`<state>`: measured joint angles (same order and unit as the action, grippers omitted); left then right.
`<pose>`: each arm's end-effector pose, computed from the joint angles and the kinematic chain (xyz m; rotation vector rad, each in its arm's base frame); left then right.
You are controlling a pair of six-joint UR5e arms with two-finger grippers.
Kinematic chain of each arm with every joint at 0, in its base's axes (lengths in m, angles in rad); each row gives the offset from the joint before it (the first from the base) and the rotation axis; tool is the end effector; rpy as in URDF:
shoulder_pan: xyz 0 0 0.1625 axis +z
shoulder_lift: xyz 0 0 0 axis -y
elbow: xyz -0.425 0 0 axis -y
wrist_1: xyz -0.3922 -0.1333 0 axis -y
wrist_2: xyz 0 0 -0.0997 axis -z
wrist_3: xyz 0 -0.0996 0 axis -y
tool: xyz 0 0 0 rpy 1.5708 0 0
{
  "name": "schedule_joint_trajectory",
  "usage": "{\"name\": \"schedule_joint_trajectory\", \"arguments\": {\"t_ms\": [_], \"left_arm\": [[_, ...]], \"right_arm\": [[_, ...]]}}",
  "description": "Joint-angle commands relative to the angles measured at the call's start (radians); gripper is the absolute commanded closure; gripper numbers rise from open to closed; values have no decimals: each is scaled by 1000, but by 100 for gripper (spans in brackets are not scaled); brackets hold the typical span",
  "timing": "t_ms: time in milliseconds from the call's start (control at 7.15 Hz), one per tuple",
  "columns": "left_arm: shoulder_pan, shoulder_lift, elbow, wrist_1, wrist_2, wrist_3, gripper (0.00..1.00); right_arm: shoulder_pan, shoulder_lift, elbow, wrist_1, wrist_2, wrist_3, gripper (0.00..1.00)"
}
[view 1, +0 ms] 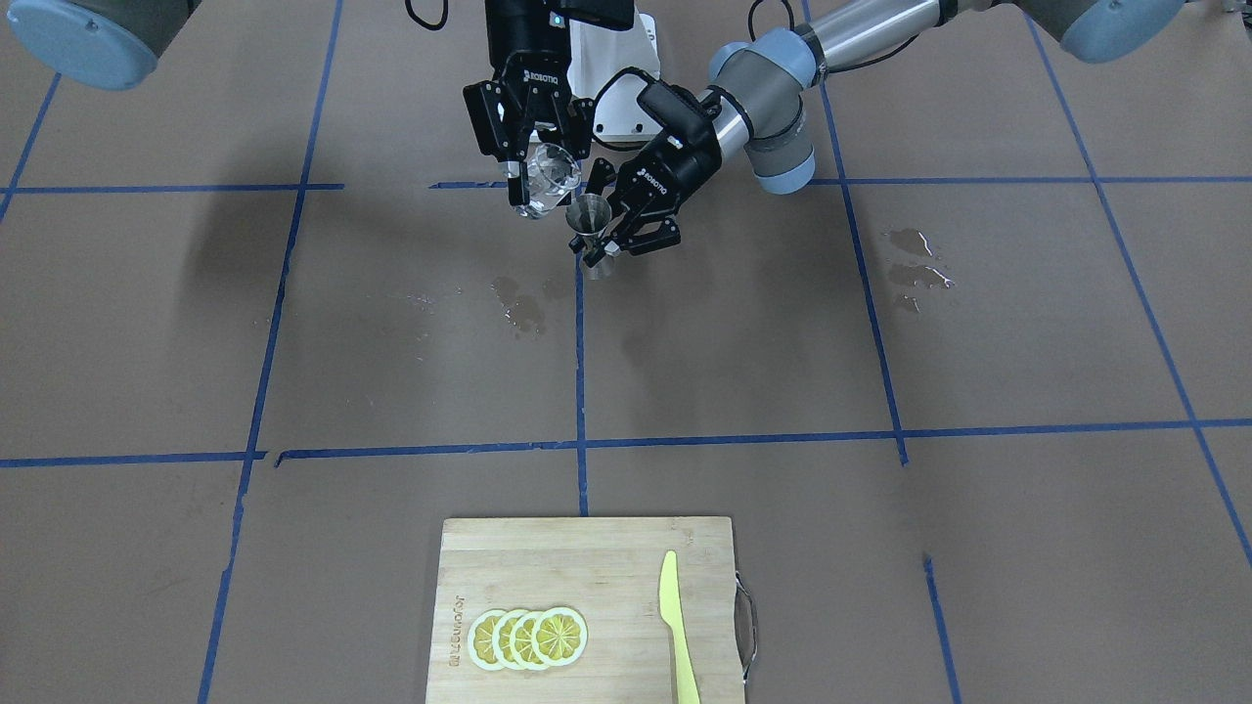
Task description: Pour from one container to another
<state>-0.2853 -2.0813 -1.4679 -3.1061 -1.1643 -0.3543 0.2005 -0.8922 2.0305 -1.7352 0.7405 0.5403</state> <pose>0.5432 -0.3393 0.2517 1.4915 1.2061 0.2328 -0.4907 -0.3108 0.0926 1.1477 -0.3066 -0.3270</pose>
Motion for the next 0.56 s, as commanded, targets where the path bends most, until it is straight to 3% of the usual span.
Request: {"name": "schedule_joint_trajectory", "arguments": {"t_ms": [0,419], "left_arm": [[0,0,0,-2,0,0,100],[0,3,0,-9,0,-2,100]], "right_arm": [[0,10,0,-27,-1,-28,100],[0,24,0,-70,-1,-54,100]]}}
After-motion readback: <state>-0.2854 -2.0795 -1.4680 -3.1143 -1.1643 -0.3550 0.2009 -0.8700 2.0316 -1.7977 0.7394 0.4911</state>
